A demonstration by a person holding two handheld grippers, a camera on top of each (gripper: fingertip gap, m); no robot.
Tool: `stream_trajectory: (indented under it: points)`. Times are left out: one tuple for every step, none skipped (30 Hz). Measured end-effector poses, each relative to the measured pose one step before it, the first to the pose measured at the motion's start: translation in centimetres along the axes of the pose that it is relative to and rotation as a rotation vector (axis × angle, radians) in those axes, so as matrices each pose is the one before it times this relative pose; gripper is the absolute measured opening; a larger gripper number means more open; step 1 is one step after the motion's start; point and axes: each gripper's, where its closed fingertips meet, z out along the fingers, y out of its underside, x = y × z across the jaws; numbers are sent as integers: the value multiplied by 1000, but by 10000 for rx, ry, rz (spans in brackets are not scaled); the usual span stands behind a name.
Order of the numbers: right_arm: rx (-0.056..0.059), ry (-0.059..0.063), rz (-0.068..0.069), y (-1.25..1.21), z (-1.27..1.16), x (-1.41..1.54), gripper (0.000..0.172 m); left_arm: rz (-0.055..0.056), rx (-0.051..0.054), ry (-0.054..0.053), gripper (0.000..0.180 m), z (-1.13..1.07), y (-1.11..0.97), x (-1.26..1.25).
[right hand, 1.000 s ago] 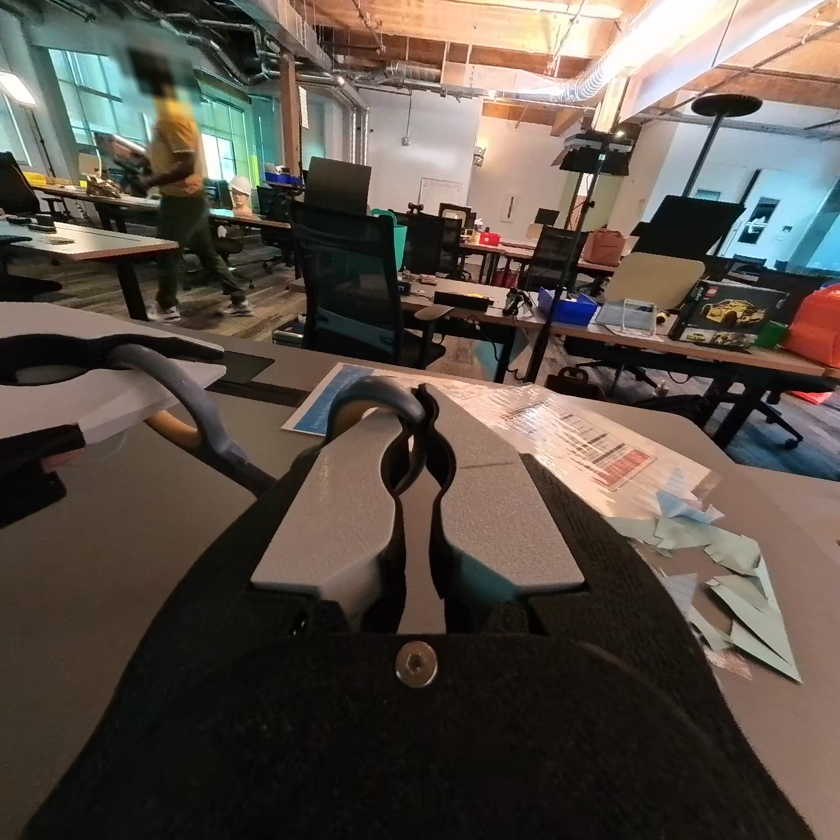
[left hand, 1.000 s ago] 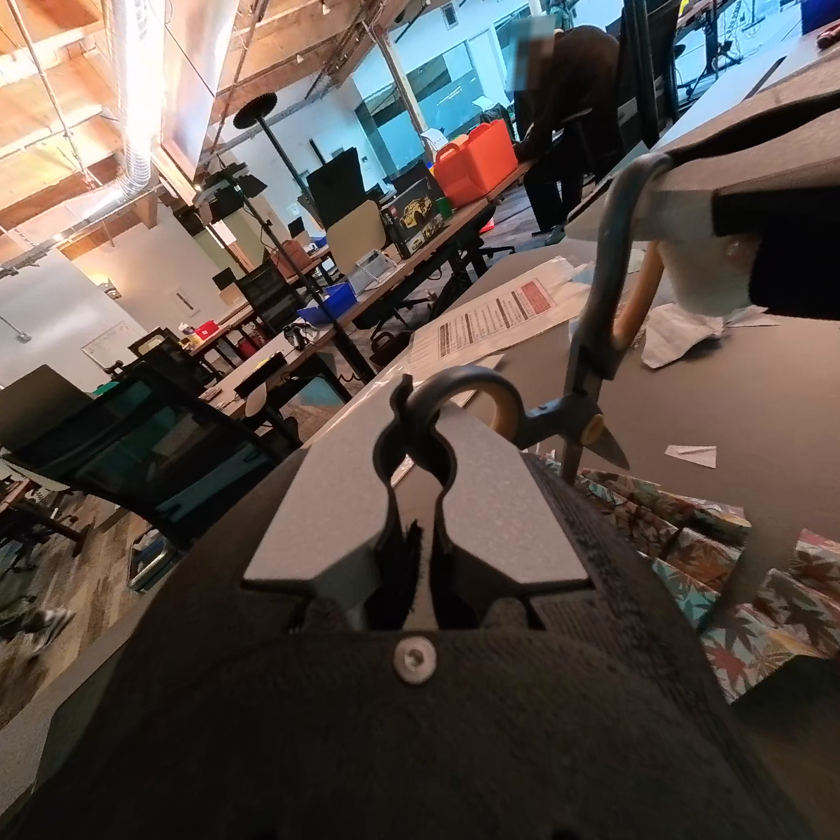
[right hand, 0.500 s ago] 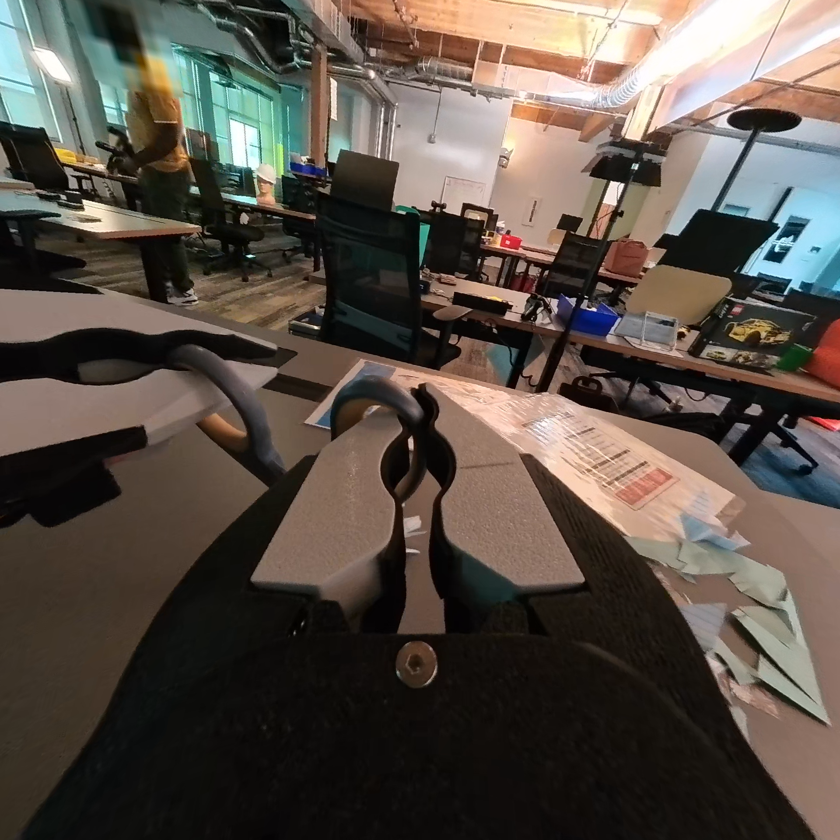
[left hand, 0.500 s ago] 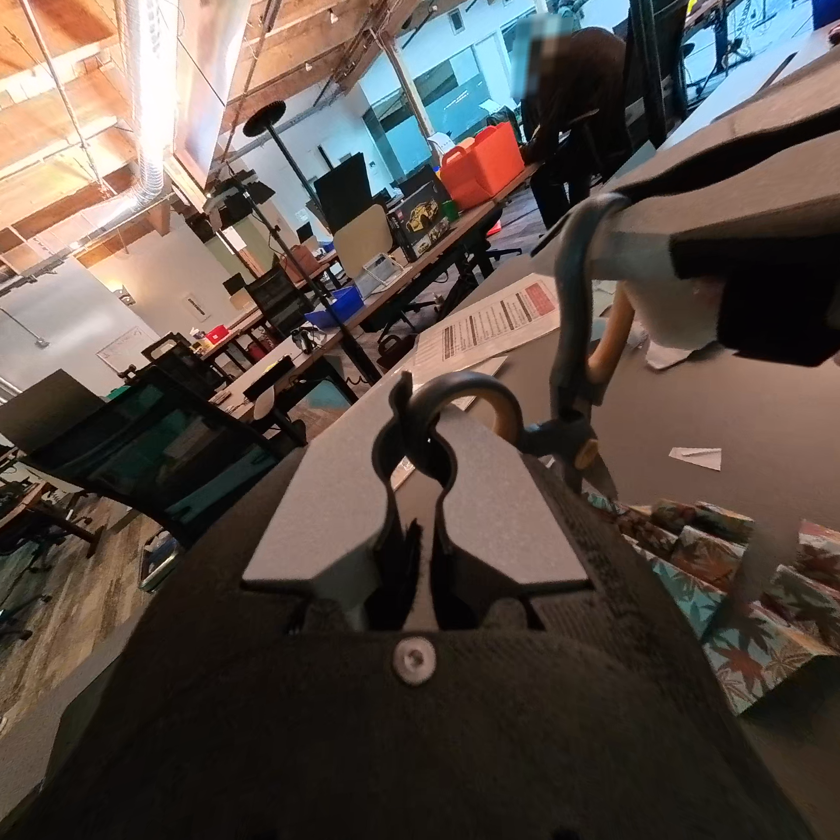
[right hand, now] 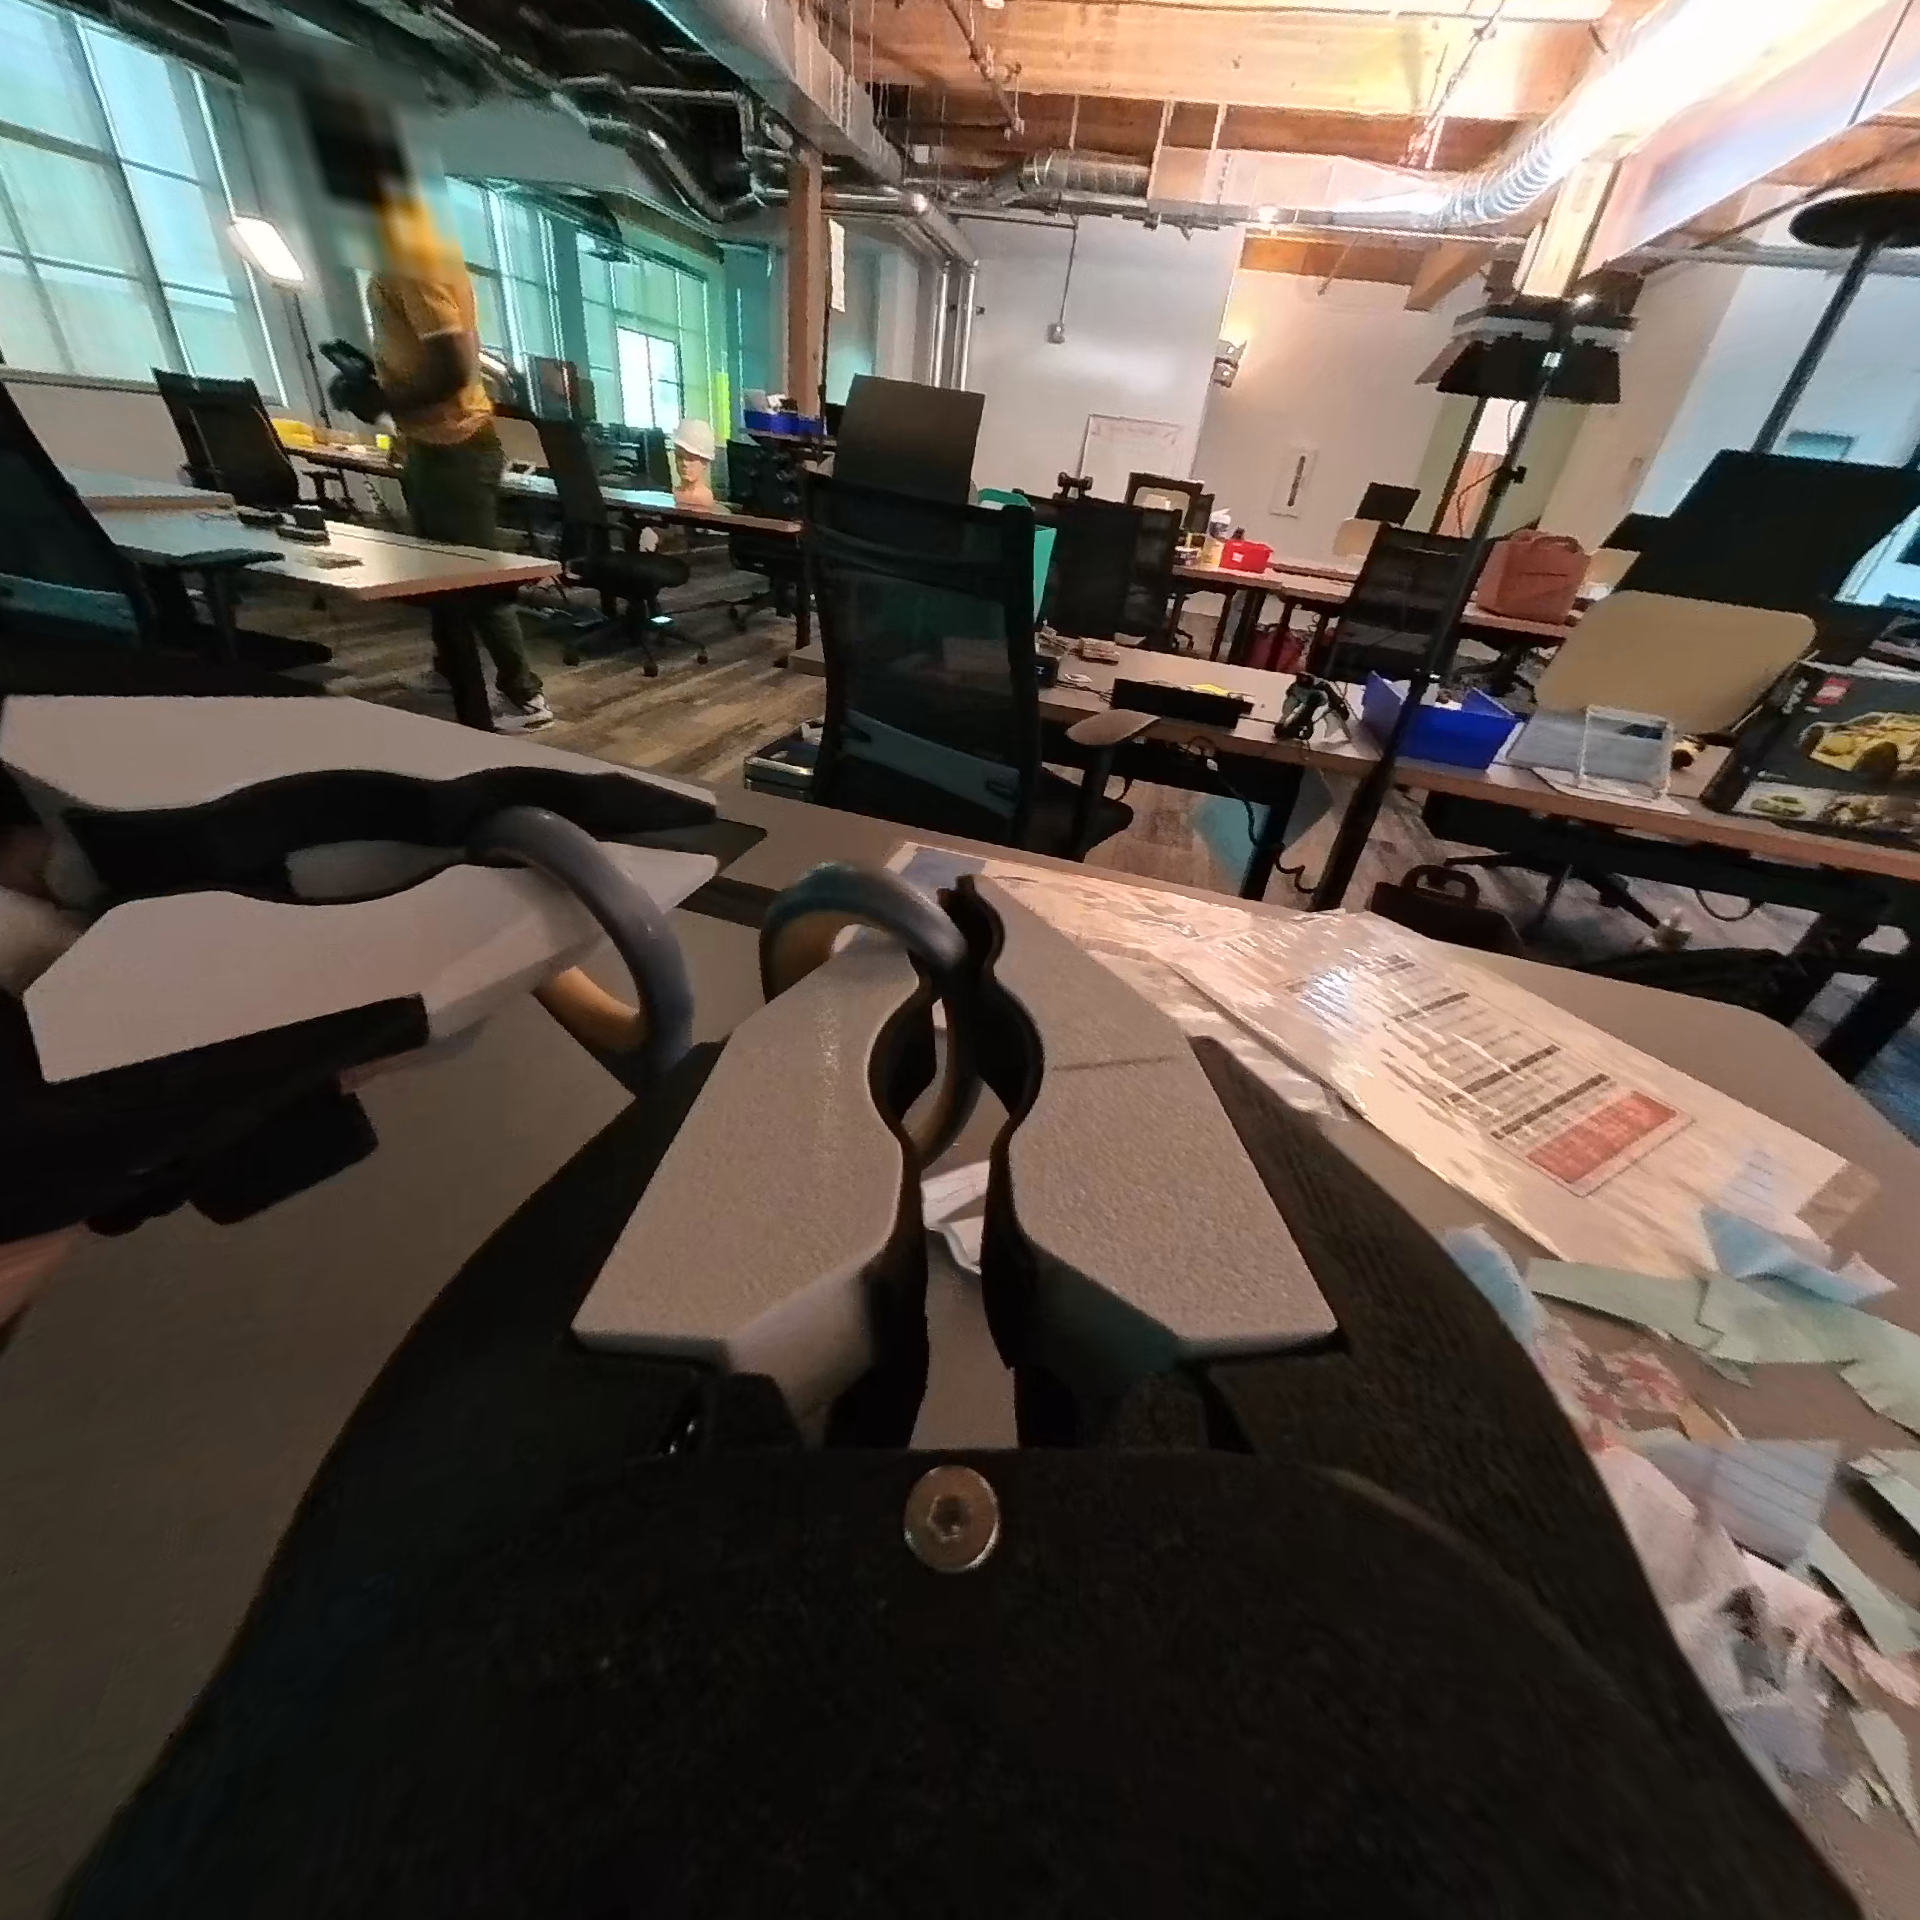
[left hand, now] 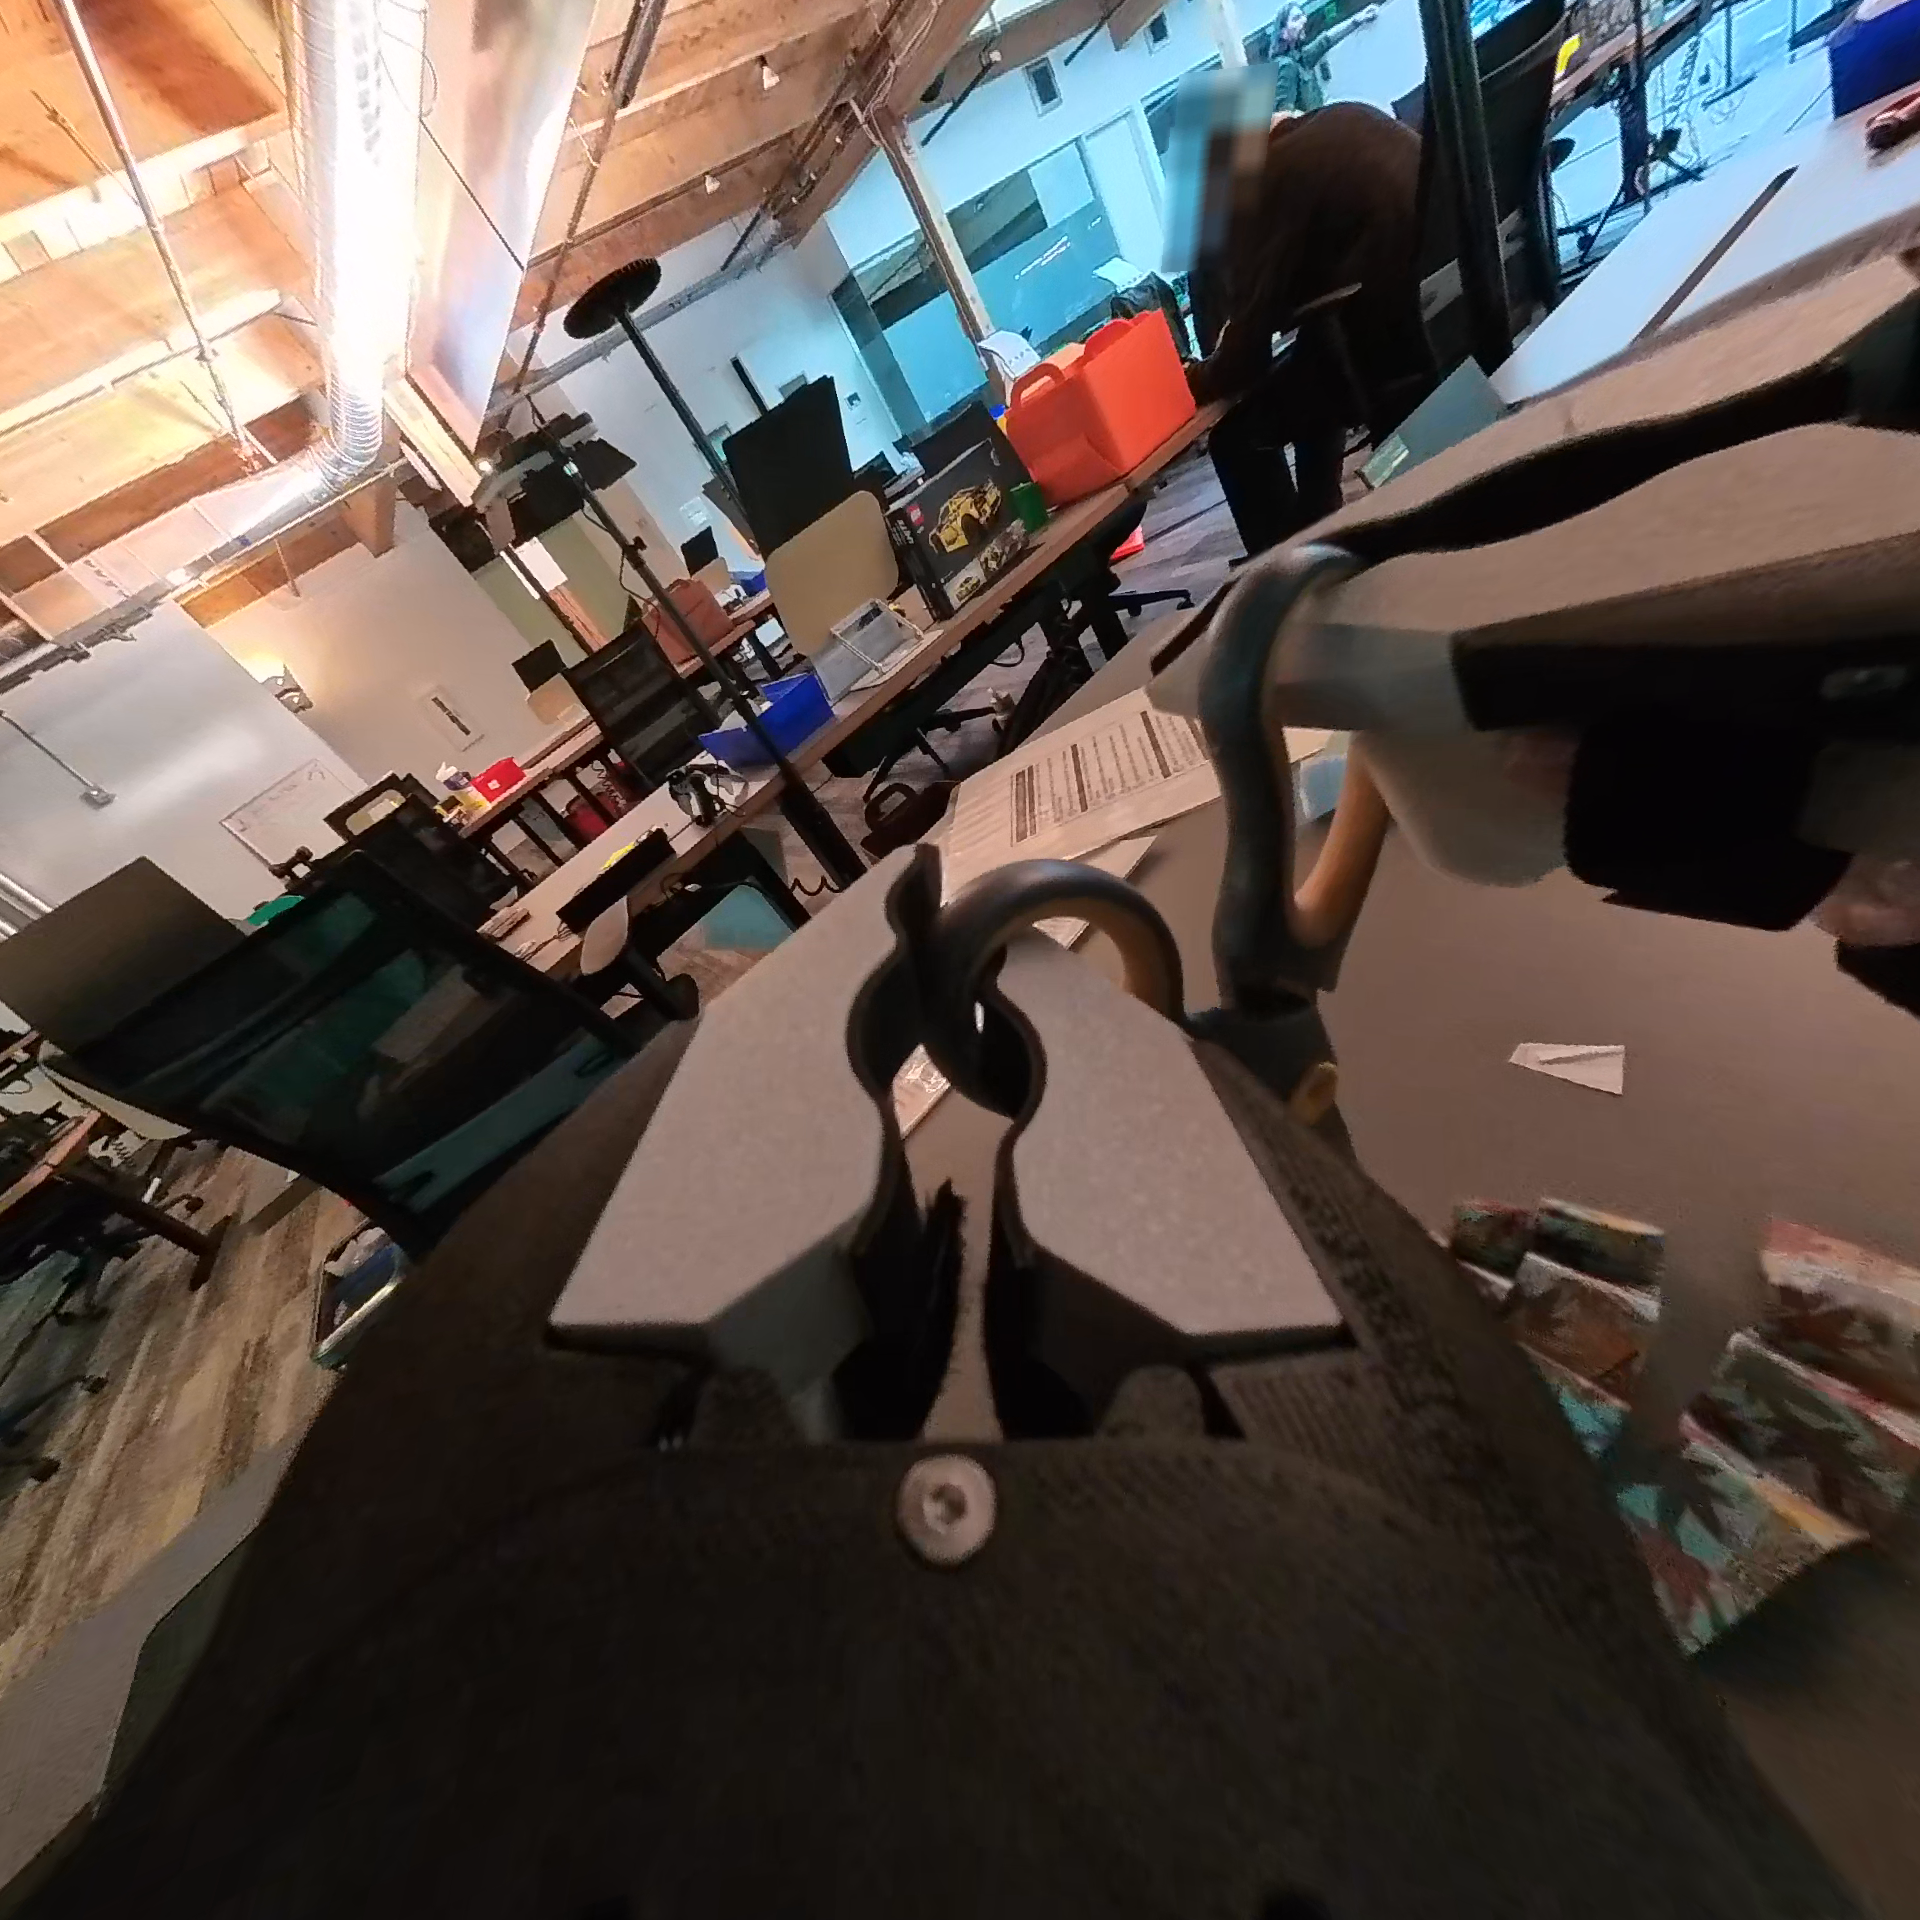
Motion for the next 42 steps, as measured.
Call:
stream_trajectory:
  points:
    - [12, -46, 55, -14, 18, -73, 0, 6, 17, -8, 1, -27, -43, 21]
    - [6, -42, 15, -21, 23, -93, 0, 15, 13, -12, 0, -40, -61, 30]
    - [8, -32, -3, -37, 41, -113, 0, 12, 19, -12, 0, -47, -91, 31]
    - [11, -27, 0, -33, 31, -126, 0, 16, 18, -16, 0, -37, -86, 36]
    - [16, -25, 1, -40, 35, -123, 0, 13, 24, -11, 1, -42, -90, 36]
    - [8, -23, -6, -20, 30, -116, 0, 13, 17, -12, 1, -37, -77, 49]
    - [2, -27, -2, -21, 40, -121, 0, 9, 12, -8, 1, -31, -74, 42]
    - [8, -17, 7, -17, 39, -87, 0, -7, 23, 1, 1, -43, -84, 58]
    - [12, -11, 10, -21, 25, -70, 0, 6, 17, -2, 1, -37, -78, 67]
    - [10, -6, 17, -28, 16, -60, 0, 9, 25, -1, 1, -41, -106, 78]
    - [7, 19, 21, -4, 13, -30, 0, 6, 10, -10, 1, -41, -81, 59]
    - [0, 31, 15, -1, 11, 13, 0, -10, 4, -5, 0, -37, -61, 38]
    - [-8, 16, 25, 25, 11, 29, 0, -26, 7, 3, 1, -35, -60, 29]
    - [-6, 3, 54, 23, 1, 10, 0, -41, 7, 9, 1, -35, -54, 17]
    - [-8, 8, 62, 55, 21, 6, 0, -30, 7, -12, 1, -45, -81, -11]
    - [-18, 13, 51, 56, 28, -12, 0, -5, -6, -35, 1, -64, -68, -31]
    - [-14, 21, 67, 51, 23, -6, 0, 17, -8, -43, 1, -45, -63, -22]
    - [-7, 36, 61, 41, 22, 11, 0, 5, 12, -46, 0, -51, -60, -11]
    - [2, 51, 3, 14, -6, 24, 0, -8, 13, -21, 0, -30, -25, 7]
    - [3, 47, -16, 1, -8, 10, 0, -12, 17, -4, 0, -18, -16, 8]
    - [-7, 53, 8, -15, -14, 3, 0, -13, 4, -10, 0, -17, -1, -14]
    - [0, 86, -2, -17, -4, 14, 0, -13, 11, -41, 0, -32, -31, 1]
    - [6, 102, -35, -29, -14, 8, 0, 33, 26, -54, 0, -42, -61, 26]
    - [2, 106, -38, -24, -4, 18, 0, 56, 9, -87, 0, -45, -56, -25]
    - [-7, 90, -10, 13, 0, 40, 0, 40, 20, -68, 1, -28, -57, -13]
    - [-15, 60, 26, 31, 19, 55, 0, -12, 12, -53, 0, -4, -17, 15]
    - [-11, 60, 30, 55, 7, 47, 0, -33, 10, -49, 0, 4, 25, 46]
    - [-1, 59, 2, 38, 3, 37, 0, 10, 12, -53, 1, -6, 30, 38]
    - [6, 51, -4, -5, -23, -8, 0, 30, 23, -59, 1, -28, -24, -19]
    - [9, 31, 0, -39, 3, -54, 0, -2, 12, -59, 1, -33, -32, -57]
    - [6, 19, -28, -39, 7, -108, 0, -2, 4, -52, 1, -16, -10, -86]
    - [8, 12, -49, -33, -12, -127, 0, -25, 10, -55, 1, -22, 9, -82]
    - [0, 18, -36, -23, 3, -119, 0, -42, 16, -28, 1, -27, -4, -46]
    - [-8, 21, -21, 2, -1, -76, 0, 11, -6, -78, 2, -16, 20, -99]
    - [-2, -6, -1, 0, 2, -50, 0, 34, -1, -36, 2, -22, -15, -50]
    - [2, -13, 16, -2, -14, -16, 0, -5, -2, -16, 1, -12, -16, -7]
    - [10, -6, 5, -14, -23, 13, 0, -1, 6, -11, 1, -17, -38, 14]
    - [7, 3, 4, 0, -11, 13, 0, 9, 7, -8, 1, -18, -21, 21]
    - [-1, 10, -8, -1, -13, 4, 0, -13, 5, -2, 1, -7, 2, 10]
    - [-1, 17, -29, -11, -18, 7, 0, -18, 2, -2, 1, 2, 7, -7]
    - [3, 14, -16, -17, -9, 2, 0, -14, 9, 3, 1, -3, 6, 1]
    - [11, 10, 7, -37, -27, 15, 0, -16, 12, 1, 0, -11, -32, 14]
